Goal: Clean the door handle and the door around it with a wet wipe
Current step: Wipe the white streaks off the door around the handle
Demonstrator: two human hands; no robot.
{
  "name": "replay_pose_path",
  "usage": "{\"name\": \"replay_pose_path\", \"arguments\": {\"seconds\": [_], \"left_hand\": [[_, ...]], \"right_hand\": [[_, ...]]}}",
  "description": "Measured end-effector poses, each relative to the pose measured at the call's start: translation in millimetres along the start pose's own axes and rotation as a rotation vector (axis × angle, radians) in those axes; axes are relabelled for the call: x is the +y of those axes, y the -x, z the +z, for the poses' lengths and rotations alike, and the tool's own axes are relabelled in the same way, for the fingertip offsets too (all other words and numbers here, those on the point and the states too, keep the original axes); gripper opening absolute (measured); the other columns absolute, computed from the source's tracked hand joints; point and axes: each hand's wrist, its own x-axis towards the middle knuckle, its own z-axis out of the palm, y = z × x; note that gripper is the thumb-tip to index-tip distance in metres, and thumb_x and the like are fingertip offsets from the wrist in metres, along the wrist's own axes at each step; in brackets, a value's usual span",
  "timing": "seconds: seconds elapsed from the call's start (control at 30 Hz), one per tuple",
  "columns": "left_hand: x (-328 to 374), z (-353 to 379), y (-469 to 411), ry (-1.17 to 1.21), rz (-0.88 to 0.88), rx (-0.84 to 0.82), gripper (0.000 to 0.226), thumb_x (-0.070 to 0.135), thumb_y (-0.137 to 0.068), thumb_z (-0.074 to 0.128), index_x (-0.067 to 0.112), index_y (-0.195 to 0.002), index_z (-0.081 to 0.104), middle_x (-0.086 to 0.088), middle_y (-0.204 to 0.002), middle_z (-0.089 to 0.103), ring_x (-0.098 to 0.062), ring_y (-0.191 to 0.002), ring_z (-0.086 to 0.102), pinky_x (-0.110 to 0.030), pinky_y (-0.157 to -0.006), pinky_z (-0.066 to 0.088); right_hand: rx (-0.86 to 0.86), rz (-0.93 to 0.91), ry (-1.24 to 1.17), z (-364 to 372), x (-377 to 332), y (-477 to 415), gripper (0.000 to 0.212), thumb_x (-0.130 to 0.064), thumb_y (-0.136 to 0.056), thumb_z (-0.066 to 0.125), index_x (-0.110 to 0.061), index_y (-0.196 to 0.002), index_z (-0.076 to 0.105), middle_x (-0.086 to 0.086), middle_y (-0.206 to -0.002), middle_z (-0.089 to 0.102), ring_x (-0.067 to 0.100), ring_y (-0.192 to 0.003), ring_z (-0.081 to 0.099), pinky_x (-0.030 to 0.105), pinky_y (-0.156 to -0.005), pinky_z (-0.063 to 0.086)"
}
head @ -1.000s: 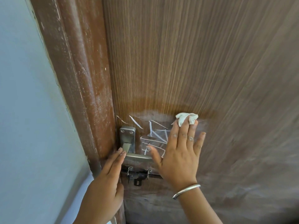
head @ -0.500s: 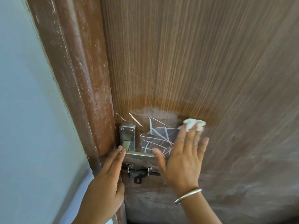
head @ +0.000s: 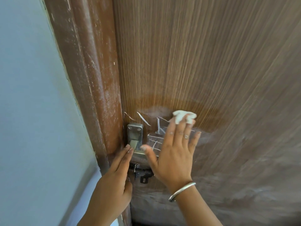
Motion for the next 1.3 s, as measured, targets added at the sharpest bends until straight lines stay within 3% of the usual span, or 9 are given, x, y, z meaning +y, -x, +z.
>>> {"name": "replay_pose_path", "arguments": {"seconds": [0.13,0.2,0.33,0.47,0.57,0.8,1.03,1.17,1.3], "left_hand": [[-1,3,1,-0.014,0.003,0.007,0.093,0.007,-0.08,0.061,0.047,-0.135,-0.001,0.032,-0.145,0.0,-0.008,-0.095,0.061,-0.021,-0.064,0.055],[-1,3,-1,-0.008,-0.004,0.014,0.088,0.005,-0.076,0.068,0.032,-0.143,0.018,0.02,-0.148,0.021,-0.012,-0.078,0.065,-0.018,-0.056,0.055],[-4,4,-1,0.009,-0.01,0.0,0.047,0.004,-0.071,0.076,0.009,-0.115,0.061,-0.006,-0.112,0.069,-0.012,-0.063,0.062,-0.015,-0.056,0.052],[-4,2,1,-0.037,0.024,0.049,0.07,0.01,-0.081,0.064,0.028,-0.14,0.03,0.018,-0.145,0.035,-0.012,-0.078,0.063,-0.013,-0.059,0.051],[-2,3,1,-0.067,0.052,0.037,0.084,0.015,-0.085,0.059,0.047,-0.137,0.001,0.034,-0.143,0.003,-0.011,-0.086,0.063,-0.001,-0.06,0.042],[-5,8,-3,-0.01,-0.136,0.021,0.03,0.008,-0.082,0.064,0.005,-0.112,0.063,-0.015,-0.107,0.067,-0.026,-0.082,0.063,-0.006,-0.066,0.034],[2,6,1,0.046,-0.188,0.084,0.032,0.011,-0.083,0.061,0.007,-0.115,0.061,-0.013,-0.107,0.067,-0.026,-0.091,0.062,-0.008,-0.067,0.039],[6,-1,5,0.094,-0.242,0.016,0.045,0.002,-0.078,0.059,-0.012,-0.118,0.046,-0.032,-0.106,0.06,-0.045,-0.097,0.058,-0.042,-0.081,0.047],[2,5,1,0.15,-0.352,-0.015,0.043,0.007,-0.084,0.055,-0.004,-0.125,0.045,-0.024,-0.119,0.057,-0.035,-0.113,0.053,-0.031,-0.092,0.04]], "right_hand": [[-0.018,0.01,-0.063,-7,-7,-8,0.102,-0.076,-0.082,0.016,0.006,-0.143,0.013,0.026,-0.149,-0.001,0.041,-0.141,-0.004,0.059,-0.112,0.001],[-0.107,-0.184,-0.015,-7,-21,-11,0.101,-0.078,-0.082,0.014,0.001,-0.144,0.021,0.023,-0.151,0.012,0.04,-0.141,0.005,0.061,-0.112,0.003],[-0.197,-0.356,0.035,-9,-40,-12,0.097,-0.077,-0.082,0.013,-0.003,-0.142,0.03,0.016,-0.152,0.021,0.032,-0.143,0.009,0.063,-0.111,0.008],[-0.161,-0.205,0.047,-14,-30,-8,0.101,-0.079,-0.08,0.01,-0.001,-0.143,0.02,0.019,-0.151,0.013,0.037,-0.142,0.01,0.064,-0.11,0.006],[-0.158,-0.101,-0.004,-18,-29,-7,0.105,-0.08,-0.08,0.012,0.004,-0.143,0.02,0.024,-0.151,0.008,0.04,-0.141,0.007,0.059,-0.112,0.003],[-0.239,-0.404,-0.033,-15,-61,-18,0.097,-0.078,-0.08,0.016,-0.004,-0.141,0.033,0.013,-0.151,0.025,0.031,-0.142,0.012,0.064,-0.11,0.005],[-0.296,-0.452,-0.057,-22,-62,-20,0.105,-0.081,-0.077,0.013,-0.001,-0.14,0.032,0.014,-0.153,0.021,0.029,-0.144,0.005,0.059,-0.113,0.01],[-0.391,-0.459,-0.077,-24,-65,-12,0.111,-0.081,-0.073,0.003,0.002,-0.142,0.028,0.016,-0.155,0.014,0.029,-0.144,-0.006,0.053,-0.115,-0.001],[-0.388,-0.459,-0.034,-29,-68,-13,0.113,-0.081,-0.072,-0.002,0.003,-0.141,0.031,0.019,-0.152,0.022,0.032,-0.144,0.005,0.054,-0.114,-0.007]]}}
